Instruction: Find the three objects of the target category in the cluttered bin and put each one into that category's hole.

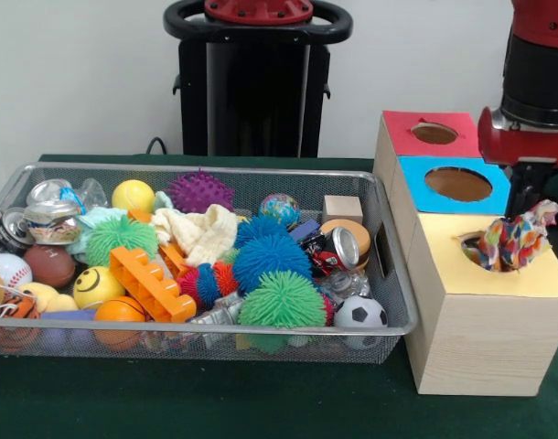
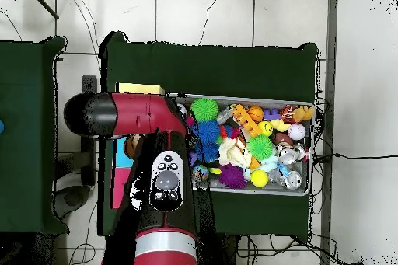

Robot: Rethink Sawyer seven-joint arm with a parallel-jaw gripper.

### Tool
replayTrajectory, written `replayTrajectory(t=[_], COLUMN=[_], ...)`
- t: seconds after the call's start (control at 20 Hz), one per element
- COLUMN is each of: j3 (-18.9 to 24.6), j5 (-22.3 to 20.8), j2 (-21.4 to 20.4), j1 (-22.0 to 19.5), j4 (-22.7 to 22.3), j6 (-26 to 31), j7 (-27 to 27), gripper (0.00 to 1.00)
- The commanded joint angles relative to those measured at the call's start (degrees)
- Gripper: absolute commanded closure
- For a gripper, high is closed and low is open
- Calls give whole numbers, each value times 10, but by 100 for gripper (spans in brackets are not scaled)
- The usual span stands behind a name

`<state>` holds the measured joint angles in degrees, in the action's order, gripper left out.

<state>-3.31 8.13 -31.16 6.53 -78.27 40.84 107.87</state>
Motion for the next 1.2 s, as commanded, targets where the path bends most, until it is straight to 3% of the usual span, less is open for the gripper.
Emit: replayTrajectory(t=[0.05, 0.4, 1.0, 1.2], j3=[30, 41, 42, 20], j5=[-3, -3, -10, -20], j2=[0, 2, 62, 85], j1=[-22, -31, -25, -13], j4=[33, 23, 29, 37], j6=[-3, -8, -62, -65], j7=[52, 43, 61, 75], gripper=[100, 100, 100, 100])
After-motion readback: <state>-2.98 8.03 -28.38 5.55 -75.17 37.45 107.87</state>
